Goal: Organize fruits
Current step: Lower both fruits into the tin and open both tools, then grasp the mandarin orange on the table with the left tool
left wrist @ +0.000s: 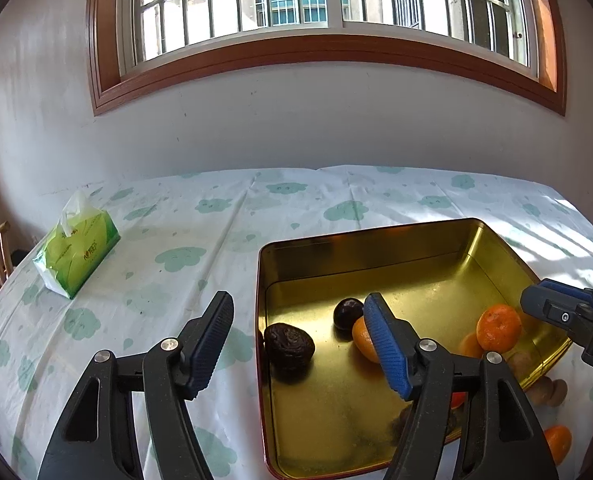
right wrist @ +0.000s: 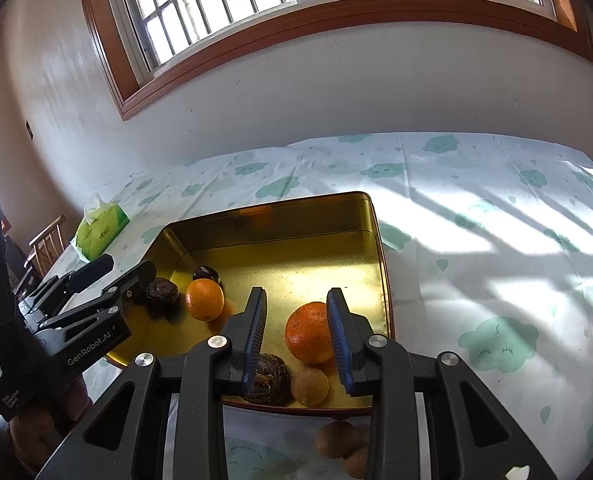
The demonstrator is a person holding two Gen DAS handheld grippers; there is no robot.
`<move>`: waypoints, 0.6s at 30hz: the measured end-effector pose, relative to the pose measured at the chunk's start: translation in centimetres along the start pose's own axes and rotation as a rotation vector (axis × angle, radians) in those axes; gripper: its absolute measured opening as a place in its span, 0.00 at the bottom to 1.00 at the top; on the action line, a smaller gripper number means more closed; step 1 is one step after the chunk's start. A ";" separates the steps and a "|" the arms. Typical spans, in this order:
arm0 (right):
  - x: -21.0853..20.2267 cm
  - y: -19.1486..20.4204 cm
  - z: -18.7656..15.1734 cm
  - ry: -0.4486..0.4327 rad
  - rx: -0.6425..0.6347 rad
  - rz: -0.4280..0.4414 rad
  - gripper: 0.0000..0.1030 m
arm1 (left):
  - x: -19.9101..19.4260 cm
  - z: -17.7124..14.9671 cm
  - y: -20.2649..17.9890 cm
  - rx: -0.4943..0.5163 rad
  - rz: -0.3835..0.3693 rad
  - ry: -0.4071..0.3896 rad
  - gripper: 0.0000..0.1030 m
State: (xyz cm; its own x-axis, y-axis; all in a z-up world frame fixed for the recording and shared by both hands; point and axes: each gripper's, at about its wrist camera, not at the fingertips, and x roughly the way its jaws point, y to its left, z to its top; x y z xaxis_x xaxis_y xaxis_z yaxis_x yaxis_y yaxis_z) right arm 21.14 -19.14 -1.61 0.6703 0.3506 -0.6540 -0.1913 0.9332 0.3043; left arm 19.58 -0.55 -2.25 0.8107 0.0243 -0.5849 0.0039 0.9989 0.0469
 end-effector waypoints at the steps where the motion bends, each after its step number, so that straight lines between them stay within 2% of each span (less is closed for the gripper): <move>1: -0.2 0.0 0.0 -0.006 0.003 0.003 0.31 | 0.0 0.0 0.0 0.002 0.001 0.000 0.67; 11: -3.6 -1.3 -0.8 -0.047 0.039 0.006 0.35 | -1.5 0.0 -0.4 0.009 0.006 -0.014 0.67; 14: -5.1 -2.4 -1.7 -0.053 0.052 -0.007 0.42 | -2.7 0.0 -0.8 0.015 0.005 -0.028 0.67; 18: -6.8 -4.4 -3.7 -0.032 0.064 -0.038 0.44 | -4.9 -0.3 -1.2 0.015 -0.018 -0.038 0.68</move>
State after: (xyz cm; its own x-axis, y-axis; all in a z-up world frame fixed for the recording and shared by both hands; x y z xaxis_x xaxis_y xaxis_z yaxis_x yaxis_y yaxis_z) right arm 14.82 -25.30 -1.05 0.6988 0.3110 -0.6442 -0.1195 0.9386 0.3235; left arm 15.41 -1.88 0.27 0.8321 0.0041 -0.5546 0.0275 0.9984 0.0486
